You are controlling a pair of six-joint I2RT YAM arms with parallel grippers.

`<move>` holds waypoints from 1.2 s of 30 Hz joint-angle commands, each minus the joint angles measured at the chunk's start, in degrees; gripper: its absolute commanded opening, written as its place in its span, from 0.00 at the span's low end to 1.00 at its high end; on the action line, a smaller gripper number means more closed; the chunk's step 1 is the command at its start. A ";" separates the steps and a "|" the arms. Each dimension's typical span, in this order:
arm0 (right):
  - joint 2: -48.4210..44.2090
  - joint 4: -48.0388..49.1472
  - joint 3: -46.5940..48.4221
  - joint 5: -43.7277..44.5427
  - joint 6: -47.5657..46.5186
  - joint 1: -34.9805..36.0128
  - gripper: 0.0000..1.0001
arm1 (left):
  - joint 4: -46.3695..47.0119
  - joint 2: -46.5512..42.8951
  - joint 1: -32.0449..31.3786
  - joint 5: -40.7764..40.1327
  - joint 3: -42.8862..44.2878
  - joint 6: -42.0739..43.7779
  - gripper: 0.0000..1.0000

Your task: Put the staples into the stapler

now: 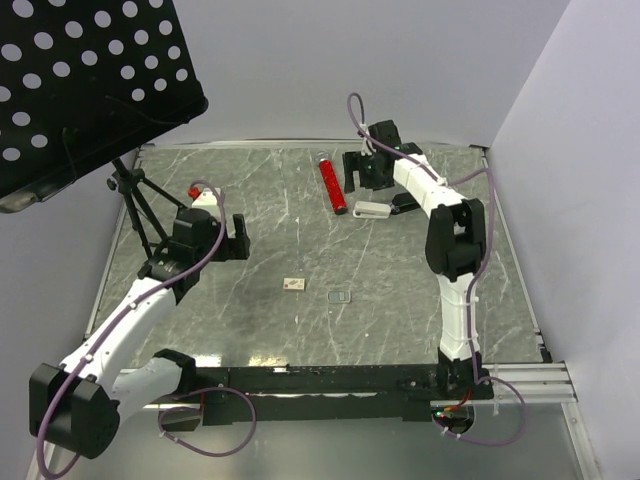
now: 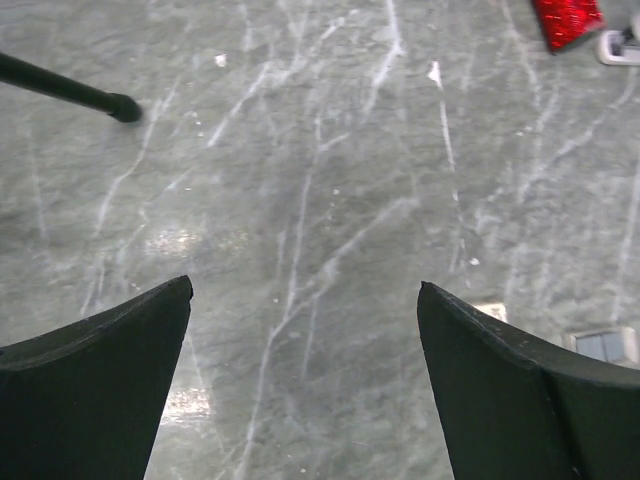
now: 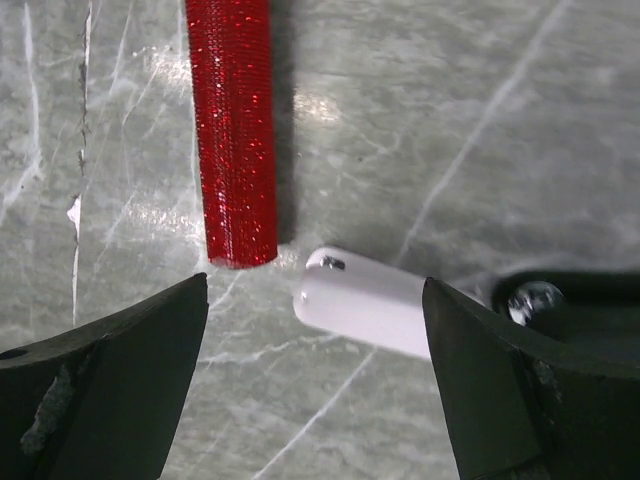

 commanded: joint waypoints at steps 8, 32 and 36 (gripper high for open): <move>3.29 -7.28 4.63 -9.75 -15.84 -0.98 0.94 | 1.43 1.90 0.15 -4.41 0.99 1.48 0.99; 1.62 -3.86 -7.15 -1.84 -31.40 0.25 0.51 | 1.87 4.53 0.06 -1.25 0.99 1.39 0.99; 1.53 -2.27 -8.83 0.54 -31.67 0.86 0.50 | 1.96 4.62 0.15 -0.63 0.90 1.30 0.99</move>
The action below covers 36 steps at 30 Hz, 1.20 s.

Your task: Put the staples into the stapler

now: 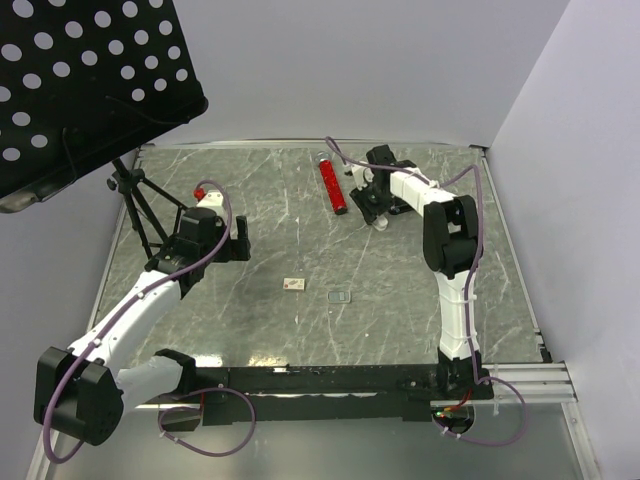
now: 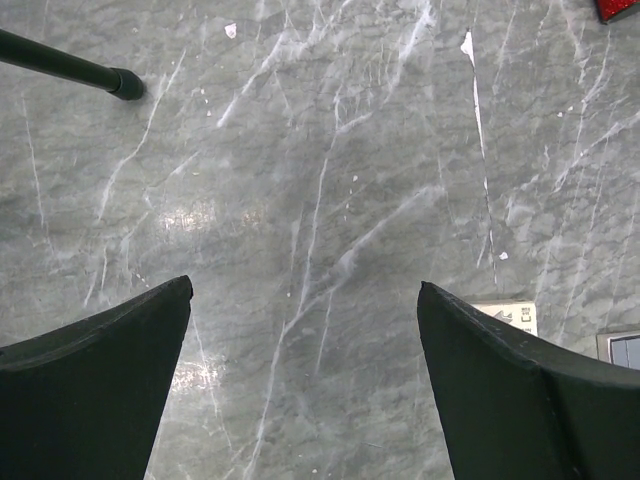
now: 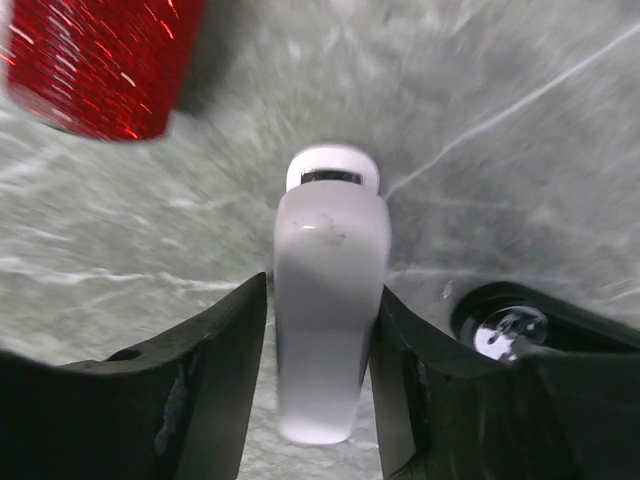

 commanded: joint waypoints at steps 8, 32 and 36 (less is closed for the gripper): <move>-9.52 3.75 -5.72 3.44 0.88 2.16 0.20 | 2.20 -0.87 0.13 3.60 0.90 0.50 1.00; -69.12 24.75 -48.42 -33.73 16.70 12.35 0.00 | 26.71 -5.79 -11.71 41.49 2.22 3.05 0.97; -75.62 28.62 -52.13 -38.22 20.66 13.67 0.00 | 36.37 -6.32 -14.63 45.85 0.02 2.51 0.97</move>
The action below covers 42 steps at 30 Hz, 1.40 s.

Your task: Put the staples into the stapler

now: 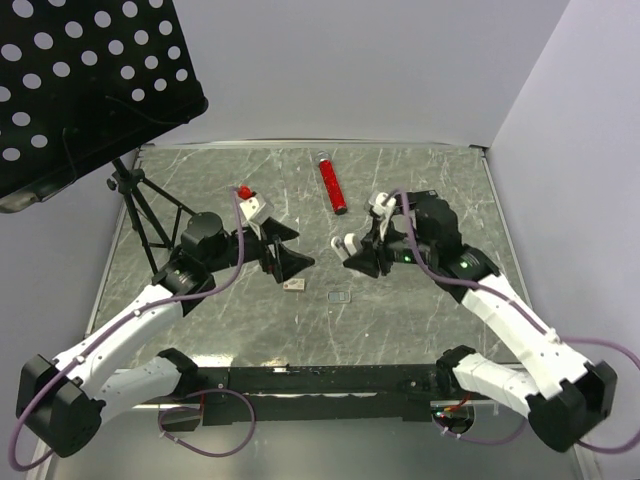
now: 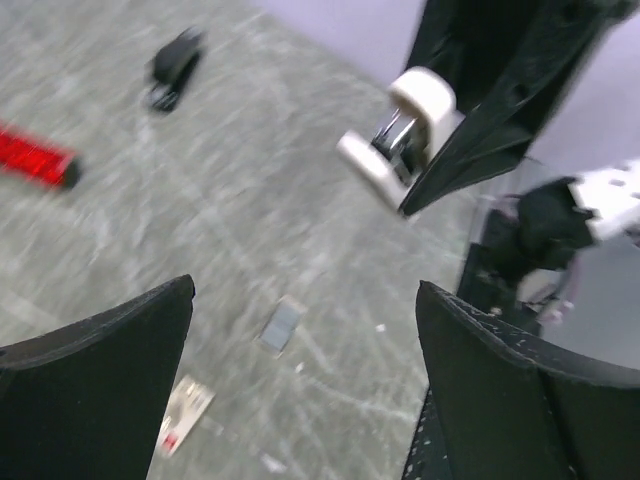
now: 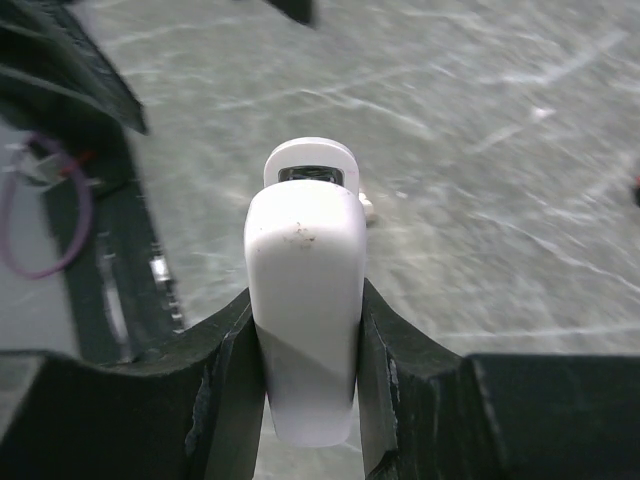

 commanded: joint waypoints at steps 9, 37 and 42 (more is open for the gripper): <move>-9.94 10.21 -4.32 -11.03 4.67 4.25 0.00 | 15.21 5.60 -6.59 14.84 5.57 1.30 0.99; -6.60 11.27 -2.13 -11.73 7.83 5.74 0.38 | 17.15 9.48 -8.62 17.05 6.72 -6.01 0.01; -6.51 10.13 -0.72 -8.49 9.68 5.57 0.75 | 10.56 6.49 -7.92 12.20 6.10 -3.19 0.01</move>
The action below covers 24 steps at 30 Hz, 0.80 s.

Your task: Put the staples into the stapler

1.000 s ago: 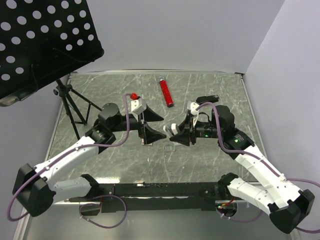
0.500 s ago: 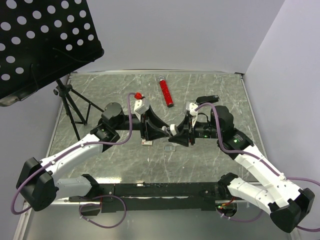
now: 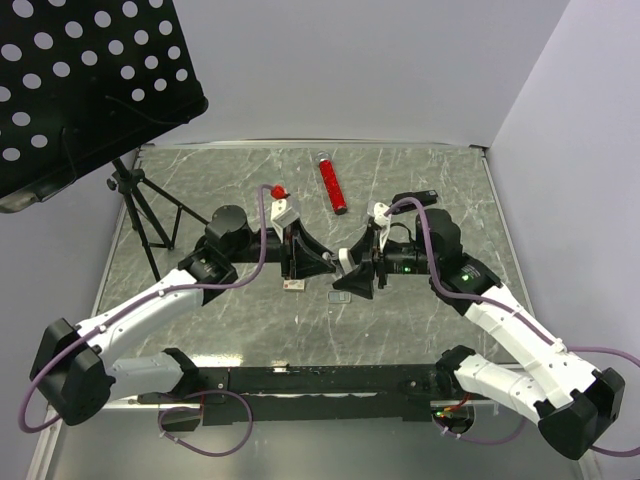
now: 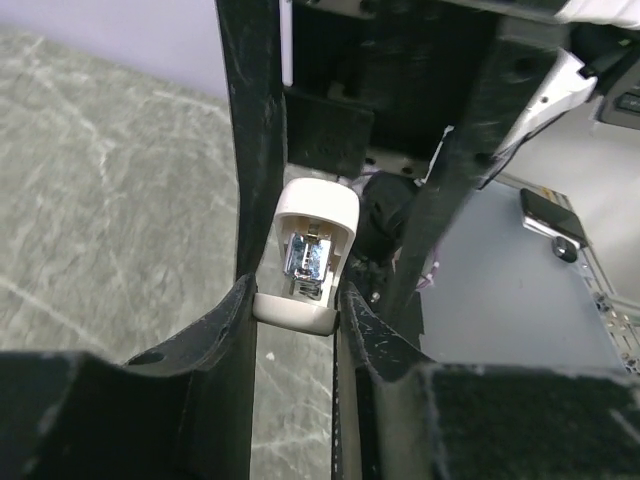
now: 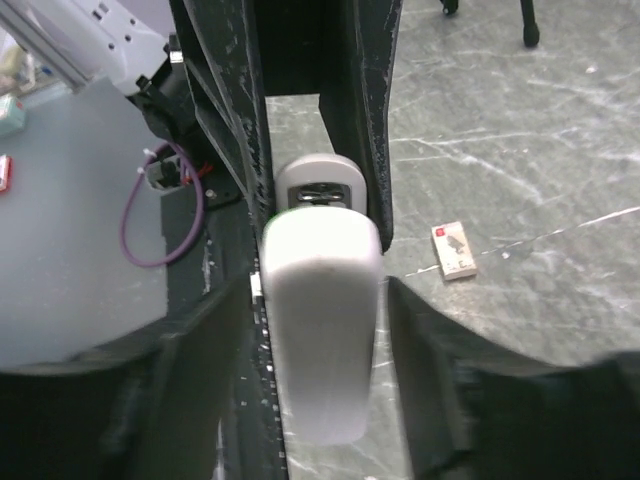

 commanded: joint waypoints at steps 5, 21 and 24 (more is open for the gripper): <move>0.73 1.33 5.81 0.83 2.38 -0.10 0.86 | -5.94 -6.62 3.29 -3.47 -0.17 3.21 0.01; 5.91 0.62 11.17 -2.85 2.91 0.08 0.66 | -12.09 -7.77 4.43 2.33 0.96 7.08 0.01; 6.88 1.07 11.87 -4.43 3.09 0.17 0.63 | -13.41 -7.77 4.35 2.34 1.58 7.78 0.01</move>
